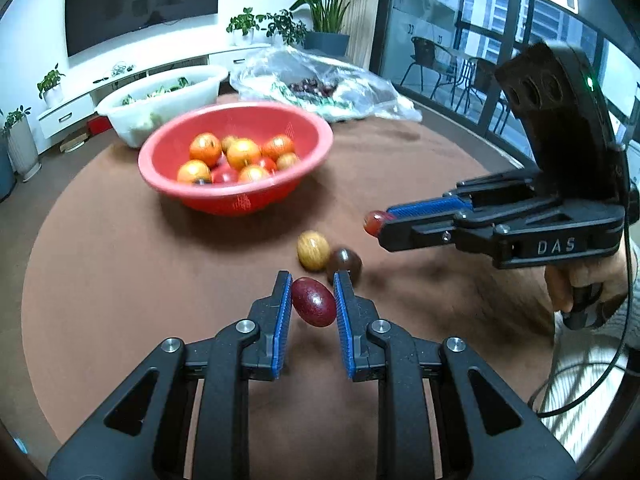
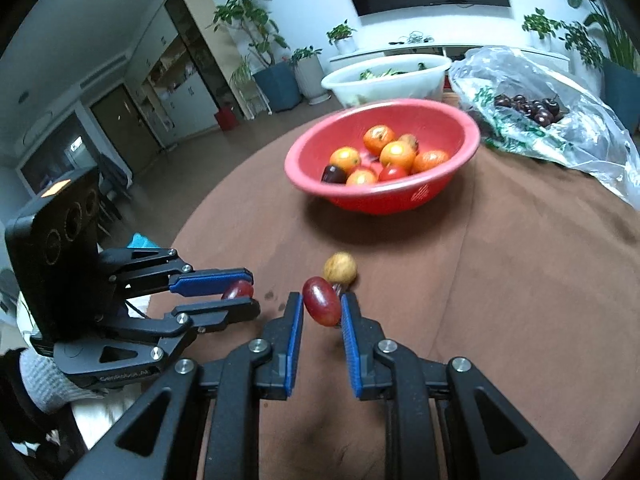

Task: Organize fruits
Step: 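Drop both red grapes into the red bowl, opening both tools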

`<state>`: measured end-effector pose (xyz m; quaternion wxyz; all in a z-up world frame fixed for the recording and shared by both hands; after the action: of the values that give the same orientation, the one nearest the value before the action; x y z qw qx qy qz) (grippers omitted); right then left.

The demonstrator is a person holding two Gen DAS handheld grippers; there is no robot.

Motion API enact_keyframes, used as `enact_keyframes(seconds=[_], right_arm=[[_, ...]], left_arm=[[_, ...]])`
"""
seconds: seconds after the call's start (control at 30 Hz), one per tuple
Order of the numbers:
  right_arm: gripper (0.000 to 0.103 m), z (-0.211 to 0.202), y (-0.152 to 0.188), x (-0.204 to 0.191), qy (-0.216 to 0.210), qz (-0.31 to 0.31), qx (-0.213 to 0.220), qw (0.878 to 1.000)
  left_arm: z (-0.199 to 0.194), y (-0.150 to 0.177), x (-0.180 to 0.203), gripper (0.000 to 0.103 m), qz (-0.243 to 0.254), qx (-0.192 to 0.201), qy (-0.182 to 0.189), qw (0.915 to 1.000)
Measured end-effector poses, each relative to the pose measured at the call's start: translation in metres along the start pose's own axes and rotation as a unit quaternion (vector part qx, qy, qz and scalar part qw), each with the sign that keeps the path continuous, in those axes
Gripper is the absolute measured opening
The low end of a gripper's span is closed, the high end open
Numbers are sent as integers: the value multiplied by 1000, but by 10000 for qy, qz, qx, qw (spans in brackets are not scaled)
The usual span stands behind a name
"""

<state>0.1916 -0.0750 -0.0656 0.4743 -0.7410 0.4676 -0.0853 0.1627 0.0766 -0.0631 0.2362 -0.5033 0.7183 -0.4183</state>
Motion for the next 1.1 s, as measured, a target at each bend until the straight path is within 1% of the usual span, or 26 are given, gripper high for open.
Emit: enact_keyframes(seconds=[0.27,0.43,0.63,0.8,1.03,1.1], right_arm=[[22,7,-37,11,93,-90,189,9997],[22,20,-62,17,101,-122,262,9995],[22,40,-81,26,205,-248,251,9992],[22,59,-94,38,303,-321,197,9988],[22,83,-106,54,440,-364,136,9983],[22,90,-109,57,472,-377,123,9981]], left_arm=[[13,-41,-25,20,-96,221,-61,9997],[26,-66,-43,20,-122,307,-115,9994],[50,-90,-58,20,-152,329,-118,9993],[73,-96,-69,20,-193,237,-105,9995],[99,-93,-80,20,-225,79,-110,9997],[104,-94,-83,20,-206,64,-161,9996]])
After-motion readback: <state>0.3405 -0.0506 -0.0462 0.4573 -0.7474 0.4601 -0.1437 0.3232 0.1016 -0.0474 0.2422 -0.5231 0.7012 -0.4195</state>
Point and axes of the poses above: each gripper's, at about its wrist camera, not at the fingertips, and z roughly the way its jaws point, x to its right, y to its underside, the point moved 4 cm from there along z, roughly the way its jaws point, and after that the axes turned 13 degrees about x, right-handed, at the moved point
